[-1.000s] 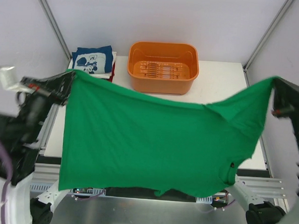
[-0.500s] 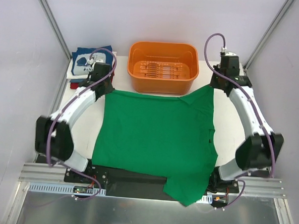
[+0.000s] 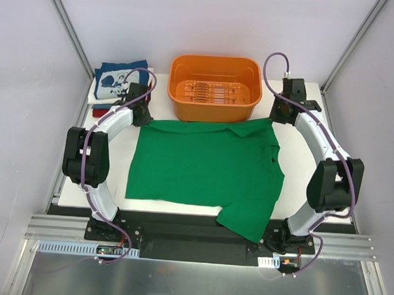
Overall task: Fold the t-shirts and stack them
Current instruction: Flatten out the tshirt, then fold the flattened tshirt in 1/3 of the way
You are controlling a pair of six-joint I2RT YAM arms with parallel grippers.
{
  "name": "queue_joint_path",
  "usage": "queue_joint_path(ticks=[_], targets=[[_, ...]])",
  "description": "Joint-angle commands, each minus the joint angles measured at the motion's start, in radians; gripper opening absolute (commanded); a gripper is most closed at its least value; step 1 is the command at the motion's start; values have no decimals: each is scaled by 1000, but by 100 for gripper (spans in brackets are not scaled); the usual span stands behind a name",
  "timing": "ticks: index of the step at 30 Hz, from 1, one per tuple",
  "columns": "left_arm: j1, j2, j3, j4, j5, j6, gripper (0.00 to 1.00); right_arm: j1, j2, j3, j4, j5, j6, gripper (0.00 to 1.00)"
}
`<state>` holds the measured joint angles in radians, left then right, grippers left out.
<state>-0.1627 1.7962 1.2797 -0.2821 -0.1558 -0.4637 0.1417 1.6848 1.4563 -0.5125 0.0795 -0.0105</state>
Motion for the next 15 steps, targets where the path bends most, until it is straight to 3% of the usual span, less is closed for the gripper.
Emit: queue_joint_path(ticks=[1,15], targets=[[0,-116,-49,23,19,-23,0,-2,-167,-86,-53,11,63,1],[5,-247,-236,26,10,-20,0,-4,-361,-289,-280,8,107,2]])
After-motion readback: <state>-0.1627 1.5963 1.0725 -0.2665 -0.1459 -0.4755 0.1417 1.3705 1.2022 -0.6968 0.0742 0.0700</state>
